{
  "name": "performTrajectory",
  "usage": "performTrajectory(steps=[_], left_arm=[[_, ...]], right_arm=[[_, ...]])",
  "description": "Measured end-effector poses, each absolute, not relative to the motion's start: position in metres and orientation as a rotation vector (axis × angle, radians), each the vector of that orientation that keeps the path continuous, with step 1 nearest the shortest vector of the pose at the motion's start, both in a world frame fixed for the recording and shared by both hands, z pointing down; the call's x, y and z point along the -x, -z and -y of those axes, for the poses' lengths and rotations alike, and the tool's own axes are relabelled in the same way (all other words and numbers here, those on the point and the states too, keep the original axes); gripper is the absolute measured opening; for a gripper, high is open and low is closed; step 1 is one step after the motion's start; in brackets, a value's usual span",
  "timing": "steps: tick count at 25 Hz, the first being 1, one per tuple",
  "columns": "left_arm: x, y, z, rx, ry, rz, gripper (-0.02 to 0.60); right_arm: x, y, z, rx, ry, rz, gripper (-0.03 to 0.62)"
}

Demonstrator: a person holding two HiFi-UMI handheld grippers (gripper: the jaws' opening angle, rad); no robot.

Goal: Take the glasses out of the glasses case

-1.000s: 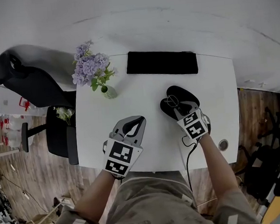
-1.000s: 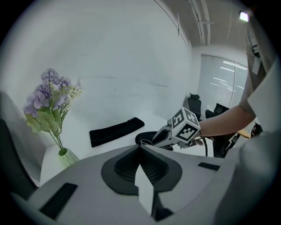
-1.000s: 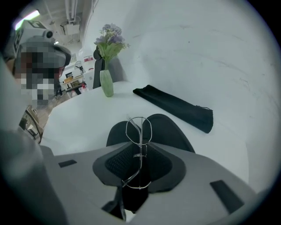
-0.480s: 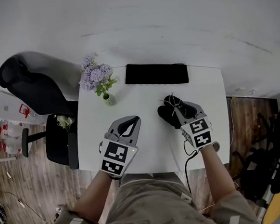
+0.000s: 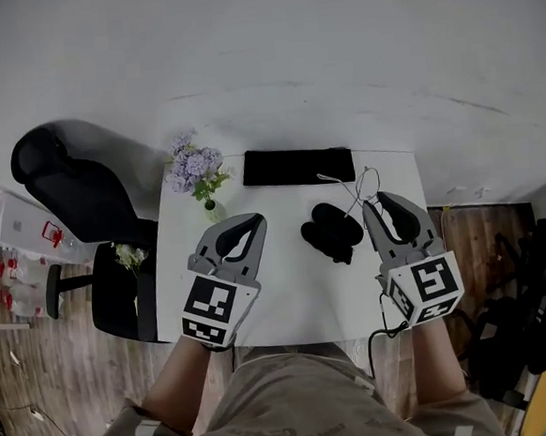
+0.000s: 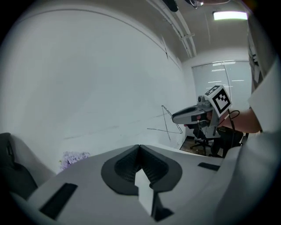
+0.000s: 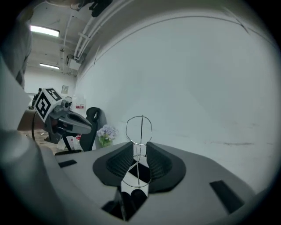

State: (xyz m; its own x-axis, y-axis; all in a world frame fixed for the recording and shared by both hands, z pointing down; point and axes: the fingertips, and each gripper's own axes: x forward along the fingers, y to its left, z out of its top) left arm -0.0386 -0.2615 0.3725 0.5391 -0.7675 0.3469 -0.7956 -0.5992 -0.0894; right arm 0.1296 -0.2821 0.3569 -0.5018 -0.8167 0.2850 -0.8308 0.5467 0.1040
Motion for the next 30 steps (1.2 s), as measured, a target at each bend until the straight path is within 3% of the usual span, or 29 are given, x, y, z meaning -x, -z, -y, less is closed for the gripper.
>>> performTrajectory(steps=[12,30], left_arm=[[0.022,-0.304,0.231,-2.837,-0.433,1.402,0.017],[0.024,-0.324,0.196,-2.792,-0.493,1.386,0.017]], right_arm=[[-0.152,-0.277,0.215,-1.510,0.024,2.615,0.112],[-0.146,-0.312,0.183,-1.442,-0.129,2.617,0.110]])
